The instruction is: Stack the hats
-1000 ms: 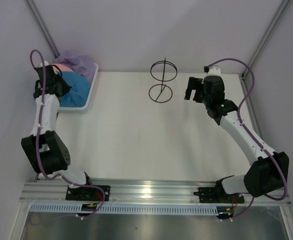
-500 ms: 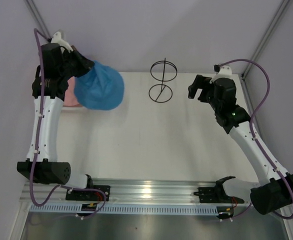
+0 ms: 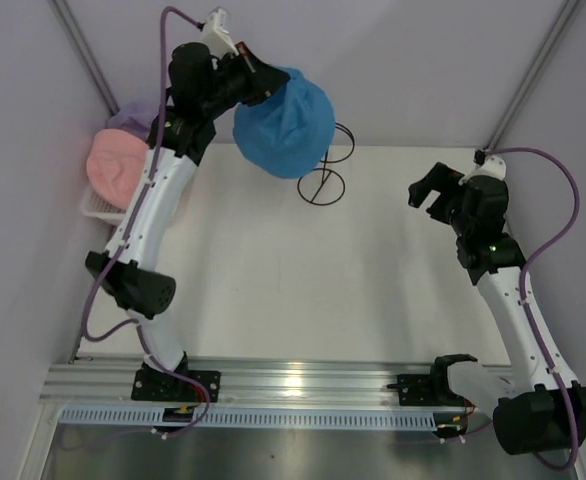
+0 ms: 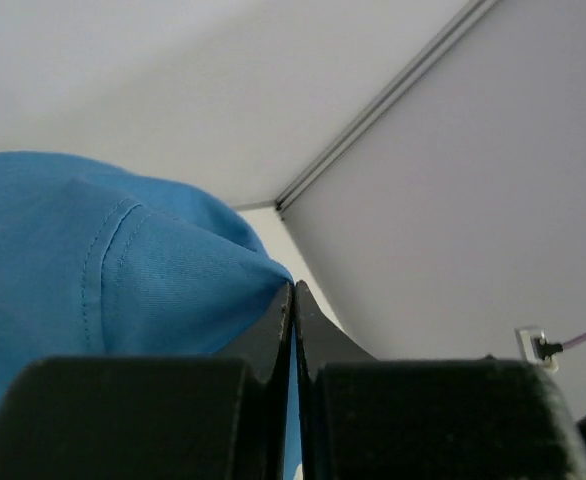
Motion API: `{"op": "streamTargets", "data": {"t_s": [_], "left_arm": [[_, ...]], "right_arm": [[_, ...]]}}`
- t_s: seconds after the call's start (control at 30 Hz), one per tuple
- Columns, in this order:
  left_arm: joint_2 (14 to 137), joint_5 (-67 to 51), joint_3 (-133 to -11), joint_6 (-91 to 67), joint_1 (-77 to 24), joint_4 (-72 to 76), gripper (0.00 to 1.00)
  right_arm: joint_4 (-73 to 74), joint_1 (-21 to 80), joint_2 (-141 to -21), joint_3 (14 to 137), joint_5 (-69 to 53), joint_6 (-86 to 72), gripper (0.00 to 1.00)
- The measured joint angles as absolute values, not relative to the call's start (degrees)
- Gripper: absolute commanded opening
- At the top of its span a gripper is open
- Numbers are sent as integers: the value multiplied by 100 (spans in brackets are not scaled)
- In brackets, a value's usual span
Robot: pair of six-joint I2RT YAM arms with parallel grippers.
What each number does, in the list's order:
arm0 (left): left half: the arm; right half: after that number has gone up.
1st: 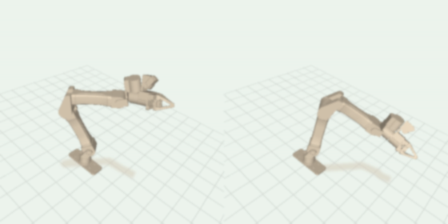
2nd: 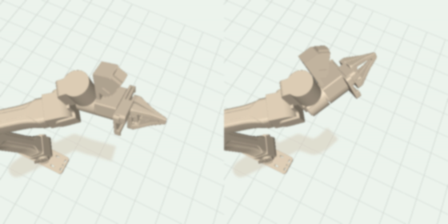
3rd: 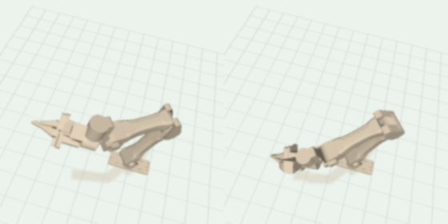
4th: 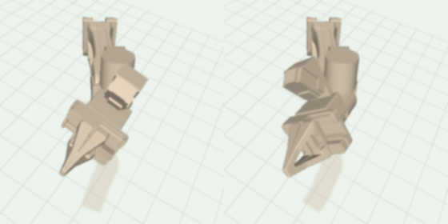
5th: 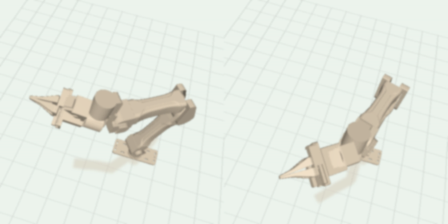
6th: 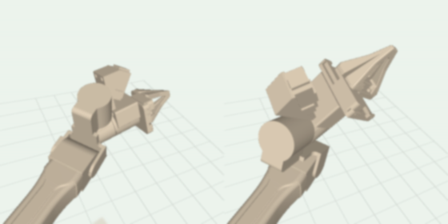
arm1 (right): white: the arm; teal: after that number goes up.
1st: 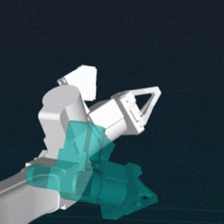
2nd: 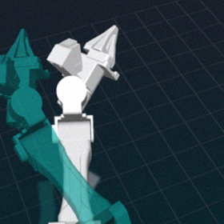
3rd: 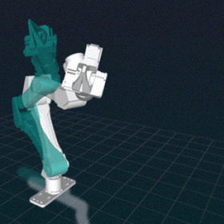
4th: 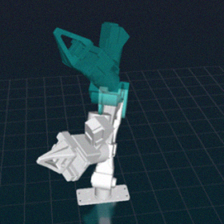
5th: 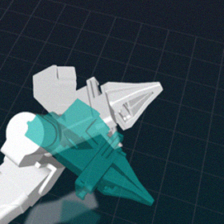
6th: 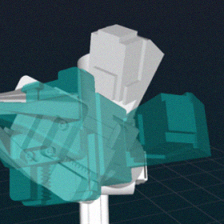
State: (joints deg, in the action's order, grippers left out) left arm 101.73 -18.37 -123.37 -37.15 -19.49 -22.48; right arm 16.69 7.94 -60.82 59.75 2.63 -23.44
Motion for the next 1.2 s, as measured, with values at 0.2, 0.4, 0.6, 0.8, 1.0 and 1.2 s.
{"op": "streamTargets", "data": {"t_s": [0.2,0.4,0.6,0.8,1.0,1.2], "left_arm": [[11238,-1712,-13378,-3730,-2359,-1868,1],[11358,-1468,-13386,-3671,-2405,-1846,1],[11244,-1055,-13395,-3385,-2370,-2029,1],[10523,-755,-12884,-3288,-1761,-2574,1],[9194,-303,-11185,-2971,-357,-2576,1],[8892,117,-10344,-2641,279,-2497,1]], "right_arm": [[1584,471,-5771,5710,-104,-2379,100],[305,478,-6342,5374,-764,-2329,99],[-5,652,-8709,6925,-1068,-2222,100],[-62,1057,-9369,7616,-1081,-2233,100],[-250,1225,-9402,7625,-1074,-2565,100],[-379,1240,-9738,7669,-1022,-3142,100]]}}
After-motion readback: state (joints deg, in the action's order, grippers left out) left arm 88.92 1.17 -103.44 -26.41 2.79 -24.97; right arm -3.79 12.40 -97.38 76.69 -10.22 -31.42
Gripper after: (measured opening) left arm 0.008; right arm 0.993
